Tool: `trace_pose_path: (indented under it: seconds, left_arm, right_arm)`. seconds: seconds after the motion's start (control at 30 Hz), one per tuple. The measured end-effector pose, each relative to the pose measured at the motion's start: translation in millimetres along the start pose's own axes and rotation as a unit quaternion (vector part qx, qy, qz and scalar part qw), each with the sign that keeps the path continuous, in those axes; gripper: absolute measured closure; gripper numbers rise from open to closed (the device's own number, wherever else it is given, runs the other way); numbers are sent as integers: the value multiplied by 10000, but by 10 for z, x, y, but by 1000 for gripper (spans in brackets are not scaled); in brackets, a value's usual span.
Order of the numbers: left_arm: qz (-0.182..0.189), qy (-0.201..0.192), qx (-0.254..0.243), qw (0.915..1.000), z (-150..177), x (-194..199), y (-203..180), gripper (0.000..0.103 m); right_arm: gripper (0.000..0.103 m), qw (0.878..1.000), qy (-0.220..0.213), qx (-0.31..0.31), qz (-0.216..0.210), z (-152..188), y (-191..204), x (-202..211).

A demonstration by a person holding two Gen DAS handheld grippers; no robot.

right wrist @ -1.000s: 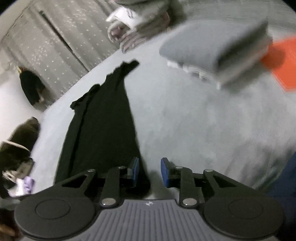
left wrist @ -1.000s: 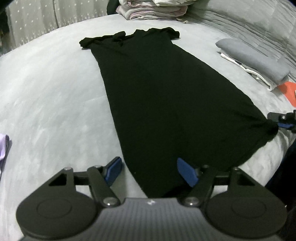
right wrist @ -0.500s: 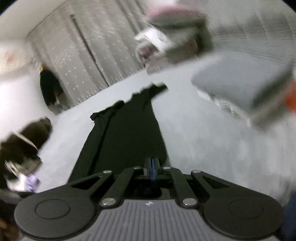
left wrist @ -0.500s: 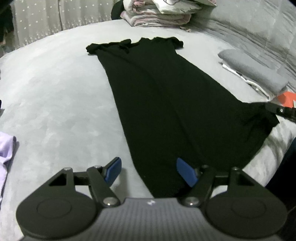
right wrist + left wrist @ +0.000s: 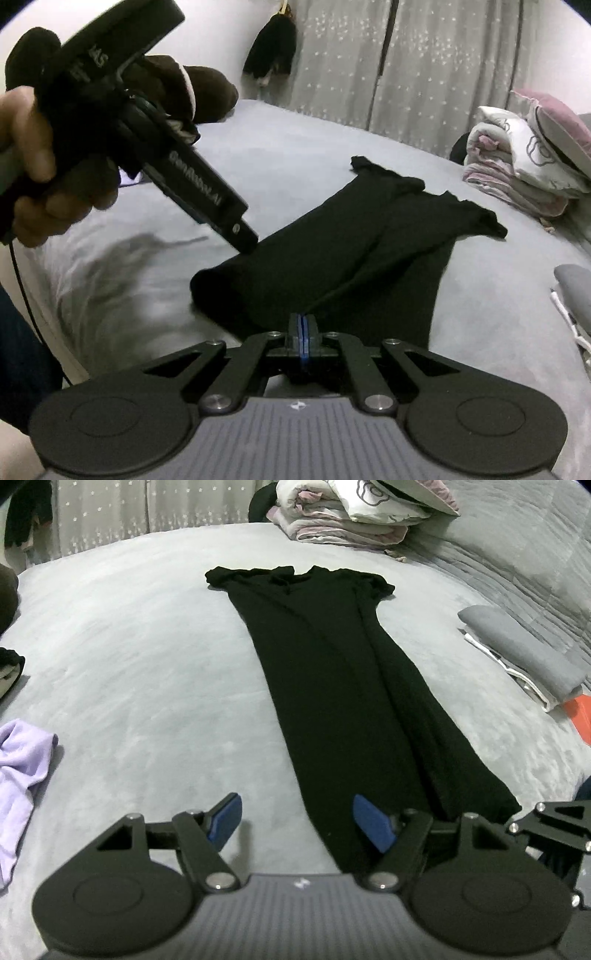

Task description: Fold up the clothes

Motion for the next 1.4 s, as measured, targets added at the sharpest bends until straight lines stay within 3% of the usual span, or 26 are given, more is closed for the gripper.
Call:
trace_pose_path:
  seconds: [0.2, 0.27, 0.3, 0.4, 0.47, 0.5, 0.63, 0.83, 0.97, 1.1, 1.17, 1.3, 1.37, 1.4]
  left_arm:
    - [13, -20, 38, 10000, -7, 20, 25, 31]
    - [26, -22, 49, 10000, -21, 23, 31, 31]
    - [39, -25, 54, 10000, -34, 26, 32, 31]
    - [82, -90, 107, 9999, -110, 41, 37, 30]
    - [-5, -205, 270, 9994, -219, 34, 65, 28]
    - [-40, -243, 415, 9988, -286, 14, 93, 28]
    - [-19, -334, 944, 9950, -526, -90, 193, 22]
    - [-193, -302, 1483, 9883, -831, -430, 315, 17]
    - [-21, -192, 1914, 9813, -954, -667, 448, 17]
    - [-44, -78, 2169, 9761, -1056, -882, 573, 17]
    - [-49, -60, 2206, 9753, -1116, -955, 632, 17]
    - [-81, -61, 2248, 9743, -1191, -1062, 735, 16]
    - [-60, 38, 2318, 9727, -1211, -1139, 783, 16]
    - [-49, 84, 2347, 9720, -1220, -1177, 806, 16]
  right_arm:
    - [96, 9981, 115, -599, -90, 37, -216, -57]
    - [83, 9921, 229, -1183, -356, 47, -345, -58]
    - [71, 9857, 207, -1576, -568, 54, -434, -12]
    - [61, 9569, 0, -2574, -1341, 47, -731, 97]
    - [50, 9352, -177, -3196, -1513, 56, -959, 159]
    - [45, 9240, -258, -3542, -1417, 73, -1119, 172]
    - [45, 8901, -374, -4442, -945, 140, -1722, 95]
    - [45, 8285, -388, -5575, -367, 65, -2604, -372]
    - [45, 8078, -399, -5879, -184, -98, -3137, -860]
    - [45, 8293, -265, -5580, 162, -313, -3598, -1445]
    - [45, 8469, -219, -5298, 399, -440, -3770, -1708]
    - [45, 9355, -39, -3396, 970, -915, -3822, -2195]
    - [45, 9689, 189, -2177, 1164, -1118, -3713, -2426]
    - [46, 9775, 305, -1647, 1284, -1154, -3628, -2515]
Point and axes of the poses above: each gripper's, at about its wrist camera, not at the fingertips, and x roughly against the way its jaws point, y to its left, z to its underside, the point moved 2 cm from there along -x, roughly the way its jaws point, and after that the axes turned 1 degree about x, right-handed, at the moved point
